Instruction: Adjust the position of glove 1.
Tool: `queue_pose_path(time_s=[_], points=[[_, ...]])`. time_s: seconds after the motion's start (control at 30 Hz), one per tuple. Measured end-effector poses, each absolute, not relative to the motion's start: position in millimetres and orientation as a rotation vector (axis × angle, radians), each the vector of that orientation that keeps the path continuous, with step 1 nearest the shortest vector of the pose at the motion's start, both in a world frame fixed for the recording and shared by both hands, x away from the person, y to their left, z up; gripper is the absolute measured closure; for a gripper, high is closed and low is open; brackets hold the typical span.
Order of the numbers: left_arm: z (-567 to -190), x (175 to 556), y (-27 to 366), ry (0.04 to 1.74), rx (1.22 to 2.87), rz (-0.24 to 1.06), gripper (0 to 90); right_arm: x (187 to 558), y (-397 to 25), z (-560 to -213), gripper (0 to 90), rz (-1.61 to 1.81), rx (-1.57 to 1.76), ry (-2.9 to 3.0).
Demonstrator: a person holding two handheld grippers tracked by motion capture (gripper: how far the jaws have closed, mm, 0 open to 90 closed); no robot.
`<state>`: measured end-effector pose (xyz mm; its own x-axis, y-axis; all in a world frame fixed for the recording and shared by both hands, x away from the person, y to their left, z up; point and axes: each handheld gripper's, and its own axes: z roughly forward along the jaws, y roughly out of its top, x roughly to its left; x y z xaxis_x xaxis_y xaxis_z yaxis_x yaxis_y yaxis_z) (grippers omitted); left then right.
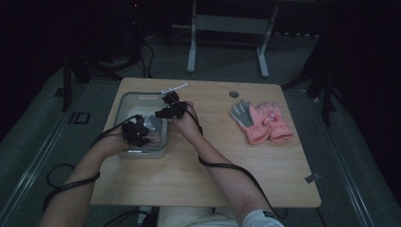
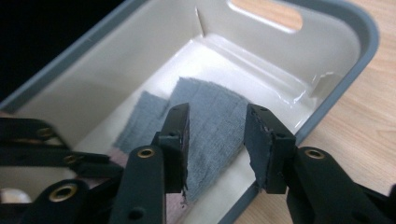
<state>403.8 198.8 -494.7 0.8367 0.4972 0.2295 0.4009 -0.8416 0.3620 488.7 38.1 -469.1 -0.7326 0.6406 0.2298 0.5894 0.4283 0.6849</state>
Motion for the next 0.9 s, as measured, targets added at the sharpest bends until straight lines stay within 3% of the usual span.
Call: queue_pose_path(time_s=[0.13,0.2,0.23,0.33,0.53,0.6,0.9], points=[[-491,406,200,0.744,2.676,0.417,53.4,483,30,-463,56.8,1.252,1.100,2.592],[-490,407,200,0.780,2.654,0.405,38.7,482,28,-462,56.8,1.263,1.098,2.594],[-486,405,201,0.803,2.610,0.421,38.3,480,22,-459,56.4,1.287,1.087,2.591],[-478,400,199,0.814,2.556,0.453,24.5,476,13,-453,56.4,1.318,1.073,2.575],[-451,391,193,0.829,2.379,0.435,5.9,462,-7,-448,56.6,1.339,1.053,2.553],[-444,387,189,0.821,2.327,0.435,1.4,458,-17,-448,56.6,1.336,1.042,2.543],[-440,365,148,0.761,2.190,0.361,1.4,448,-63,-449,56.6,1.295,1.023,2.522]])
